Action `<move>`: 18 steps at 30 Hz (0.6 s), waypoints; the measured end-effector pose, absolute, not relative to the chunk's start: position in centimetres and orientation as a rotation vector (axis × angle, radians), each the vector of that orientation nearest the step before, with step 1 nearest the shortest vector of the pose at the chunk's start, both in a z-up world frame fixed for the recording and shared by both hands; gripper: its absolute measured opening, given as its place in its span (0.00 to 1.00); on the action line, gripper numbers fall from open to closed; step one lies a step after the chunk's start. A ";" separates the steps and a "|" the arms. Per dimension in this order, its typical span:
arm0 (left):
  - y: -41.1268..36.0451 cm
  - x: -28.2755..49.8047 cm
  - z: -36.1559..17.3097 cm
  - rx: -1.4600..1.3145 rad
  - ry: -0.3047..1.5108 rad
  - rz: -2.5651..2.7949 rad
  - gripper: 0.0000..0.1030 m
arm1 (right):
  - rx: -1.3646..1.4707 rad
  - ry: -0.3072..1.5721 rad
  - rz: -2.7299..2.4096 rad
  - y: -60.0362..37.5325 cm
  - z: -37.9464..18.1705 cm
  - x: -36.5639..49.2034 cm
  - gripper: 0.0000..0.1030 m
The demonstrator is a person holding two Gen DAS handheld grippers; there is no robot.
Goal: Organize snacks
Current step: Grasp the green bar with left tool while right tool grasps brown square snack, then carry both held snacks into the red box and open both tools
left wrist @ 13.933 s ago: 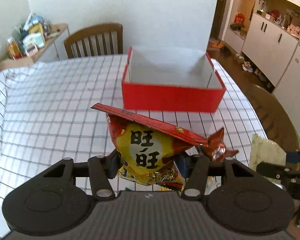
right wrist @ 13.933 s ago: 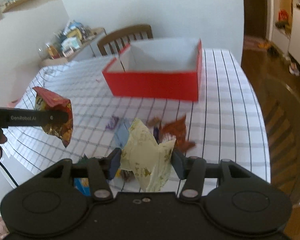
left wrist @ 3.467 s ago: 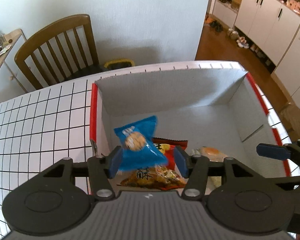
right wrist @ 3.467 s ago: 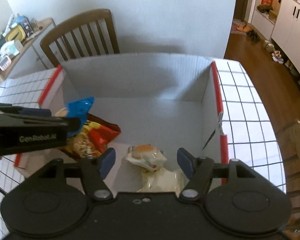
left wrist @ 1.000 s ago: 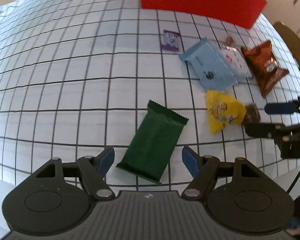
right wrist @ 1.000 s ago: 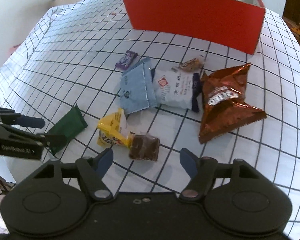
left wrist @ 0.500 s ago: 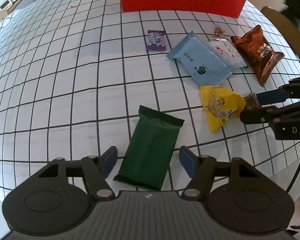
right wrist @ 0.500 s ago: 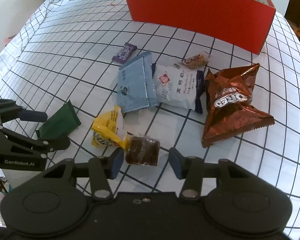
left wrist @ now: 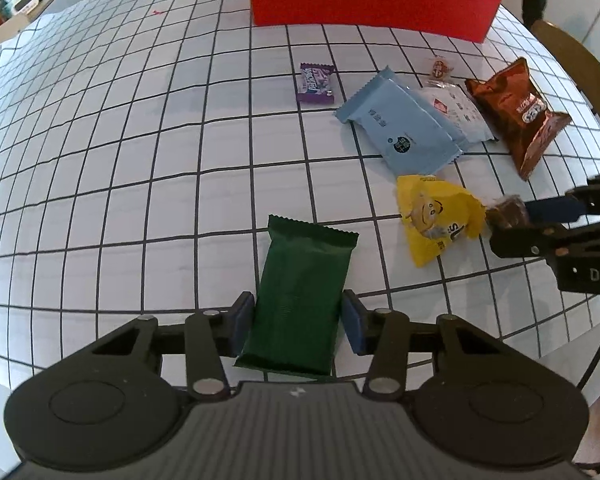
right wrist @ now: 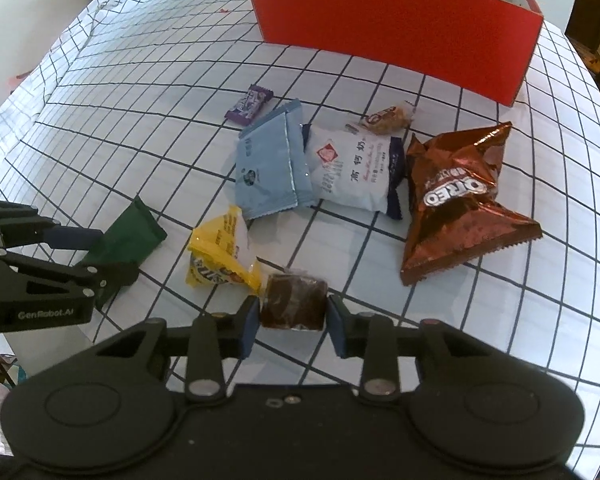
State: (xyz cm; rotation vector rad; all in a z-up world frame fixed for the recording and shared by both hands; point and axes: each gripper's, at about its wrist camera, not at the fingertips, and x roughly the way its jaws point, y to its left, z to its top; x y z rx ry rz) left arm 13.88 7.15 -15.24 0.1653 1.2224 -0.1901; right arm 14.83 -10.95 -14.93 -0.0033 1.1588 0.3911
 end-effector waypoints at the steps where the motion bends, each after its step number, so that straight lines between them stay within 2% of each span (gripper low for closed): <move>1: 7.2 13.8 -15.0 0.155 1.220 -0.187 0.44 | -0.001 1.156 0.390 -11.1 -14.8 14.7 0.33; 9: 6.9 13.2 -11.7 0.102 1.174 -0.156 0.44 | 0.043 1.109 0.403 -12.3 -12.3 13.6 0.33; 18: 5.6 13.3 -5.6 0.060 1.069 -0.140 0.44 | 0.058 1.014 0.436 -13.6 -7.9 12.9 0.33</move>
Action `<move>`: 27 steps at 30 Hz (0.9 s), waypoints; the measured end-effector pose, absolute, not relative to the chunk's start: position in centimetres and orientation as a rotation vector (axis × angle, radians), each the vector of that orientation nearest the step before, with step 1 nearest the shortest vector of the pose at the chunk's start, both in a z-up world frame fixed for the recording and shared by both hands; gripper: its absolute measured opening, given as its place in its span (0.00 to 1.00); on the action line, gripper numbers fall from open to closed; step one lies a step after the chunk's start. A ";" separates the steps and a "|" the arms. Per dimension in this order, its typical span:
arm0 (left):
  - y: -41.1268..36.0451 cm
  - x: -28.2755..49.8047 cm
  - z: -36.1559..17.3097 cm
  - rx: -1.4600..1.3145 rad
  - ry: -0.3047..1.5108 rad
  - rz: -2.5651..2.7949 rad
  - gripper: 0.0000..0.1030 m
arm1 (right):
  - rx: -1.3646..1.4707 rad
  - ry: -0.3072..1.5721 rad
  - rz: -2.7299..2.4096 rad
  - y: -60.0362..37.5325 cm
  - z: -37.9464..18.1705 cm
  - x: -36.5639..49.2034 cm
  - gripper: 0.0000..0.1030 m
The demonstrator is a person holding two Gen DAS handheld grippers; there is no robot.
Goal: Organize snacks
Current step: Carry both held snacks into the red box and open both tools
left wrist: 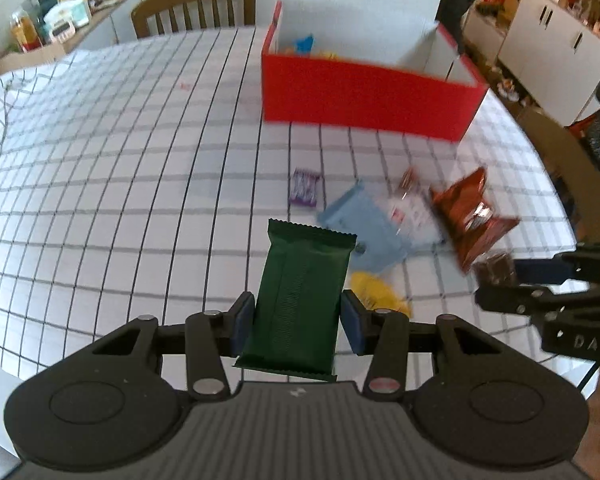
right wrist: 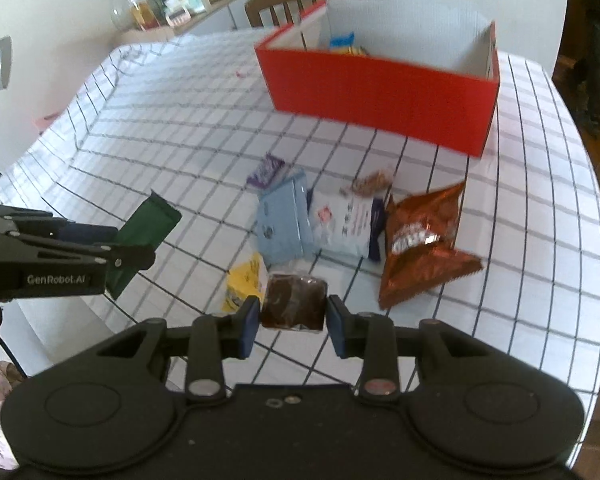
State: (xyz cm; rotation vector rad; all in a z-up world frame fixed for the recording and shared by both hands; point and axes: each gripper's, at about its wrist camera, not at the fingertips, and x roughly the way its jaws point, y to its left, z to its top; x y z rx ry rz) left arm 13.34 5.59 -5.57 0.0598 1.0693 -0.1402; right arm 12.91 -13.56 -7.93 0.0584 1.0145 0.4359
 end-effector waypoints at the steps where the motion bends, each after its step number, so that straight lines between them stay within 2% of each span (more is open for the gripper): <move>1: 5.3 13.4 -4.8 0.062 1.053 -0.138 0.44 | 0.056 1.003 0.440 -13.5 -7.4 12.9 0.33; 12: 2.4 16.4 2.2 0.109 0.917 -0.158 0.44 | 0.058 0.856 0.474 -13.4 -1.1 15.2 0.33; 20: 1.4 22.1 6.2 0.154 0.826 -0.197 0.44 | 0.066 0.783 0.454 -12.7 2.7 20.2 0.33; 27: 0.9 28.2 7.5 0.185 0.801 -0.222 0.44 | 0.079 0.759 0.402 -12.6 3.9 25.5 0.33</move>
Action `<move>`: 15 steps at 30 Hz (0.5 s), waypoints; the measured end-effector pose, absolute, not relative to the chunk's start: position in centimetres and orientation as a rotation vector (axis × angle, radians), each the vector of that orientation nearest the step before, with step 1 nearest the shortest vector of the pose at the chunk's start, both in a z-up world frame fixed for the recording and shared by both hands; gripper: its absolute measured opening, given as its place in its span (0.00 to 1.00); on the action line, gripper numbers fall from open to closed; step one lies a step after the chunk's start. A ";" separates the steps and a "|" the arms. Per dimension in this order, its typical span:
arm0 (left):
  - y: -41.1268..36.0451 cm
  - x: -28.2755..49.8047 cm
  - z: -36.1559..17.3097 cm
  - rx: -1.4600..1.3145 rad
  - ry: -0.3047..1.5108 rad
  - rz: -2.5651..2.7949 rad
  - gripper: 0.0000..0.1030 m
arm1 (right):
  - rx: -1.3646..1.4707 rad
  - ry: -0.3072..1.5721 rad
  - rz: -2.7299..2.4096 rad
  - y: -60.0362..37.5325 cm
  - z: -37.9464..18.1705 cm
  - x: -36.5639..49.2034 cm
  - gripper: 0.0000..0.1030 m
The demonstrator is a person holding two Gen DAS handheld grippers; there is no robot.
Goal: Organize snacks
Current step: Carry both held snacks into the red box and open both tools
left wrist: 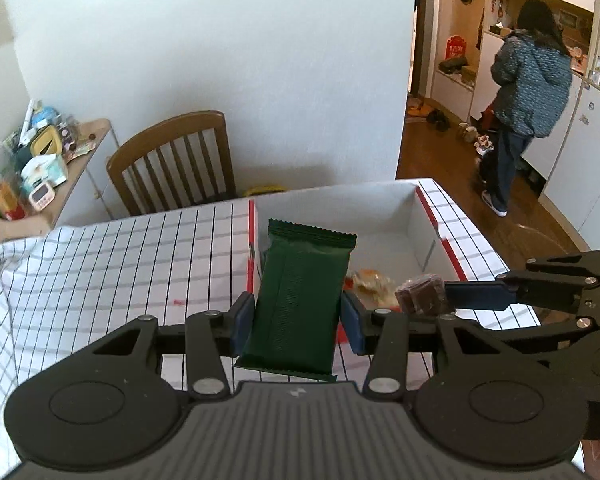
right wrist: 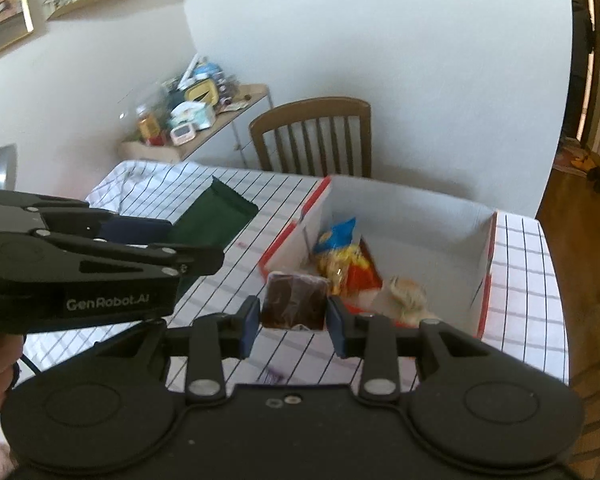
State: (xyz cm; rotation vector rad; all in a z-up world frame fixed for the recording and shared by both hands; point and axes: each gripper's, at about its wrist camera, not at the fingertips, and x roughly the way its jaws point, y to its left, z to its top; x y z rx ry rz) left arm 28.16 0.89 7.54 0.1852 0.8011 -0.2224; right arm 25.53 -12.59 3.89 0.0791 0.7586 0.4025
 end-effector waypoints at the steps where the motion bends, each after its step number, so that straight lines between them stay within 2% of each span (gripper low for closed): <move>1: 0.8 29.1 7.5 0.189 0.801 -0.223 0.44 | 0.080 0.757 0.392 -12.6 3.9 26.4 0.33; 7: 0.0 34.4 5.9 0.187 0.844 -0.230 0.44 | 0.087 0.783 0.329 -13.4 2.5 30.7 0.33; 15: -1.9 40.7 1.3 0.239 0.933 -0.233 0.44 | 0.098 0.877 0.224 -14.9 -2.1 36.0 0.33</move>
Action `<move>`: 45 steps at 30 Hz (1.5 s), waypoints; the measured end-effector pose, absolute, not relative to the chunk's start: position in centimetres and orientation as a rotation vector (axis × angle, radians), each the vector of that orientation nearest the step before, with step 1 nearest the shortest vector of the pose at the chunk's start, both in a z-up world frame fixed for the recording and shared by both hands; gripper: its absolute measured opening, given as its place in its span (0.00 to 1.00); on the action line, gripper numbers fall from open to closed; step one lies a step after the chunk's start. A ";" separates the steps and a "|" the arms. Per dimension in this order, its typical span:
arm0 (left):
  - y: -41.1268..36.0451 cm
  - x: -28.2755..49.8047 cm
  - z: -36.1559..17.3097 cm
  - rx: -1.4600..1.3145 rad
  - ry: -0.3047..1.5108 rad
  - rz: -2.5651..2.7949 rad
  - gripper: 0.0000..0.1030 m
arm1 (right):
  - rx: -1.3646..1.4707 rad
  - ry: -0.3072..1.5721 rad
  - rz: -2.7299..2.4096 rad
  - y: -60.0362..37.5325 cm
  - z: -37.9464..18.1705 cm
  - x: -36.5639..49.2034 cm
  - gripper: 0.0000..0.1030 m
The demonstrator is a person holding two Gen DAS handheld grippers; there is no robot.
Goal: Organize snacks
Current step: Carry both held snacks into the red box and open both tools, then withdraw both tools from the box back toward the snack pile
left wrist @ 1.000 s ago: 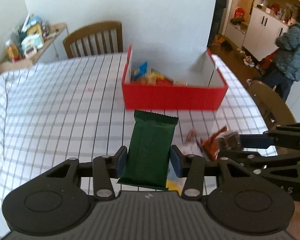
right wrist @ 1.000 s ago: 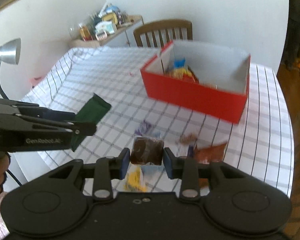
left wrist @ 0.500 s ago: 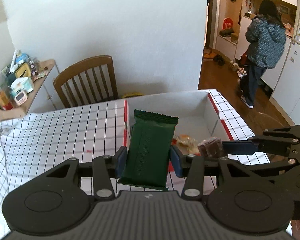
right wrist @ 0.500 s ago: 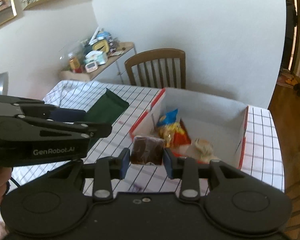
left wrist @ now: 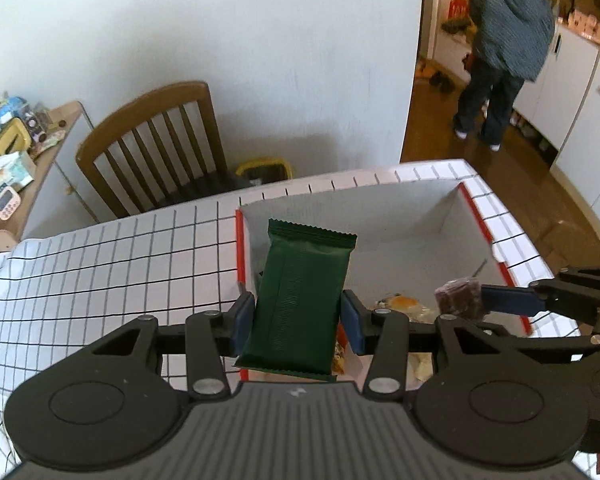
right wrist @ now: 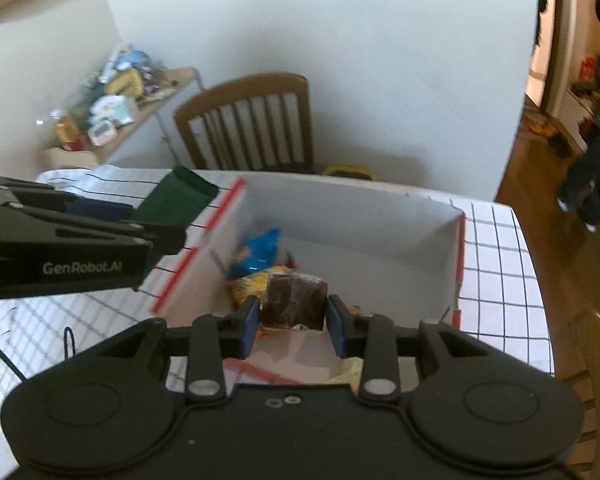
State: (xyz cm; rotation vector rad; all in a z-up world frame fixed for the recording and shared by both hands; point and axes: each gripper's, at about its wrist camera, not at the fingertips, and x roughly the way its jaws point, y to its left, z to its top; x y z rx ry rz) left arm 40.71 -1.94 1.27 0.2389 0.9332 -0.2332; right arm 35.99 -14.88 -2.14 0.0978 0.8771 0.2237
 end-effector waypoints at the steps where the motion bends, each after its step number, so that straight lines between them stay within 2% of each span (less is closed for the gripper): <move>1: -2.0 41.6 0.5 0.243 0.947 -0.235 0.44 | 0.102 0.894 0.208 -15.2 -2.9 36.6 0.33; 15: -2.9 46.3 -7.1 0.293 1.091 -0.255 0.44 | 0.099 1.063 0.150 -14.6 -9.7 40.4 0.33; 28: -2.4 47.0 -9.6 0.293 1.151 -0.268 0.44 | 0.088 1.154 0.139 -13.9 -11.5 41.3 0.34; 36: -2.2 46.6 -8.9 0.270 1.137 -0.267 0.45 | 0.094 1.146 0.132 -14.0 -11.0 41.3 0.40; 38: -2.1 46.3 -8.4 0.268 1.128 -0.268 0.45 | 0.097 1.135 0.131 -14.1 -10.5 41.1 0.44; 39: -2.1 46.2 -8.2 0.265 1.125 -0.266 0.46 | 0.100 1.128 0.131 -14.2 -10.3 41.0 0.45; 41: -1.9 45.8 -7.6 0.257 1.114 -0.261 0.55 | 0.100 1.116 0.133 -14.3 -9.6 40.6 0.49; 45: -1.7 45.0 -6.3 0.249 1.090 -0.254 0.56 | 0.096 1.081 0.133 -14.3 -8.2 39.6 0.55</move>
